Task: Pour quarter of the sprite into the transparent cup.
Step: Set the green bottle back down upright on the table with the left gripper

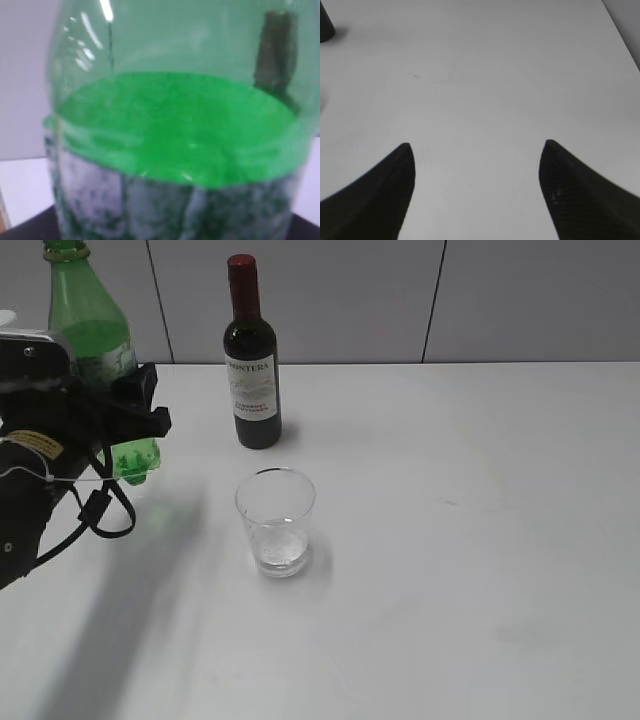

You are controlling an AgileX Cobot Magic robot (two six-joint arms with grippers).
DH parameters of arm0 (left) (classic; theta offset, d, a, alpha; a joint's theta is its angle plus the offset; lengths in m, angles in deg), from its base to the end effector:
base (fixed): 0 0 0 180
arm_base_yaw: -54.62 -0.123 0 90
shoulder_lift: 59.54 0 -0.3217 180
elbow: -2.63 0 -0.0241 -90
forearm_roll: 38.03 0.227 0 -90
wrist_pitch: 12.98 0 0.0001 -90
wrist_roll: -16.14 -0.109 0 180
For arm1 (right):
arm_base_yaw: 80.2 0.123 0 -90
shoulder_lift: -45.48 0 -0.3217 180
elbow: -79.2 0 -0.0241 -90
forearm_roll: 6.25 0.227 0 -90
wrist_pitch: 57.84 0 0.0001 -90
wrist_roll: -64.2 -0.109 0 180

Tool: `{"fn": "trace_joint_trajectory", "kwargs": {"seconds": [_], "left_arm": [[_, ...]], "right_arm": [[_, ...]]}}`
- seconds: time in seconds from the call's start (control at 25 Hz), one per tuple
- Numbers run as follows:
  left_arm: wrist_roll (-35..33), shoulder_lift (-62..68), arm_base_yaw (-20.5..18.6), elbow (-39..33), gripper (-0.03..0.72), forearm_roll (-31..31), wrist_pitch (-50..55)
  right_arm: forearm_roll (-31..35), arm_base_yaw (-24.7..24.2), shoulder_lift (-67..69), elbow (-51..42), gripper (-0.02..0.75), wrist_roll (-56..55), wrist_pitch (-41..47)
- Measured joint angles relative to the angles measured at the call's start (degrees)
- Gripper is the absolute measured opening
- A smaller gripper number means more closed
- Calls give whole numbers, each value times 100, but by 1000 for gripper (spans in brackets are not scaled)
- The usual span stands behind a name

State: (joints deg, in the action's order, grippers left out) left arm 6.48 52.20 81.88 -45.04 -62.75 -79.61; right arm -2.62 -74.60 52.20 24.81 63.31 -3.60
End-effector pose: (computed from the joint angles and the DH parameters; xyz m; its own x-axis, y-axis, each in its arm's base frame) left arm 0.3052 -0.1102 0.2092 -0.0762 0.0268 -0.9967 0.0820 0.9964 0.0205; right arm -0.0344 0.0023 0.2448 -0.4322 0.0104 -0.9017 -0.1211 0.9902 0.0694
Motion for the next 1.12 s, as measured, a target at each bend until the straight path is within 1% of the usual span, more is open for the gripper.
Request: {"fn": "trace_joint_trajectory", "kwargs": {"seconds": [0.08,0.2,0.44,0.6,0.88,1.12], "left_arm": [[5,159,-160,223,458,207,-52],[5,506,-277,596,458,310,-46],[22,1170,-387,1296,458,352,-28],[22,1546,-438,1617,458,328,-10],[22,2037,-516,2047,458,331,-10],[27,2136,-693,2106,458,326,-26]], "right_arm": [[0,0,0,0,594,6,0],[0,0,0,0,594,6,0],[0,0,0,0,594,-1,0],[0,0,0,0,594,-1,0],[0,0,0,0,594,-1,0],[0,0,0,0,594,5,0]]}}
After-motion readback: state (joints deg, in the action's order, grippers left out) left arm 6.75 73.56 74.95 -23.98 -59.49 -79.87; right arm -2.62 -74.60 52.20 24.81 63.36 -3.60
